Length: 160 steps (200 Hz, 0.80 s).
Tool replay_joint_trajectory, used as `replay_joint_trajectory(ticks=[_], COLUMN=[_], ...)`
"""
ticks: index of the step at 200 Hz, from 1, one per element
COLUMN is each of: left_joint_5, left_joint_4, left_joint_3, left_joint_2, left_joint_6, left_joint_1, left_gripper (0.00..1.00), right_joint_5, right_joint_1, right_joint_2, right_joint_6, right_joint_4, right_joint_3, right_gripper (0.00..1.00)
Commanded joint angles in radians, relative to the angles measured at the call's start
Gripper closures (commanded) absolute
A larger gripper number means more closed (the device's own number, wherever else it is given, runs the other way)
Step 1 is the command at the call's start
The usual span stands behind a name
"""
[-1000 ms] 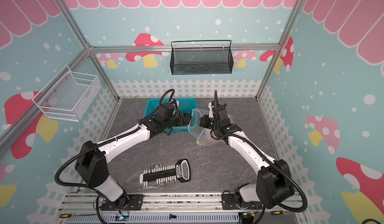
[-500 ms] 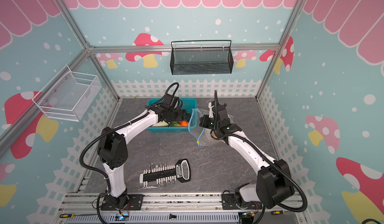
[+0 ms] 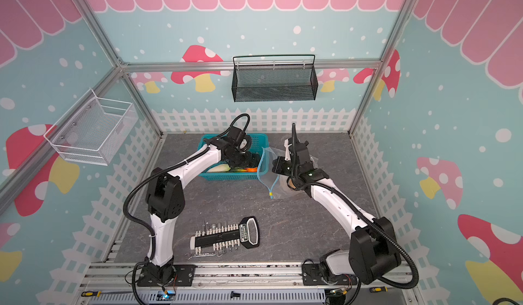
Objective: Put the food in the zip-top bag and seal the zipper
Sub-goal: 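Move the left gripper back over the basket while right gripper holds zipper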
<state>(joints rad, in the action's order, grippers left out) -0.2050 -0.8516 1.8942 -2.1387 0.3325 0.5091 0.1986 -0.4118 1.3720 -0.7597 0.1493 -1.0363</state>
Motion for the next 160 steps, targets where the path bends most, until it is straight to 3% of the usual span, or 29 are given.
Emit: replay_joint_trajectory(ticks=[1, 160], left_joint_5=[0.023, 0.286], left_joint_4=[-0.09, -0.21], left_joint_3=[0.051, 0.198], left_joint_2=[-0.019, -0.154], left_joint_6=[-0.048, -0.128], left_joint_1=[0.01, 0.1], left_gripper=[0.12, 0.12], right_joint_5=[-0.014, -0.012], right_joint_1=[0.007, 0.01], right_joint_2=[-0.024, -0.018], right_joint_6=[0.01, 0.005], right_joint_4=[0.002, 0.002], right_joint_3=[-0.002, 0.0], right_gripper=[1.0, 1.0])
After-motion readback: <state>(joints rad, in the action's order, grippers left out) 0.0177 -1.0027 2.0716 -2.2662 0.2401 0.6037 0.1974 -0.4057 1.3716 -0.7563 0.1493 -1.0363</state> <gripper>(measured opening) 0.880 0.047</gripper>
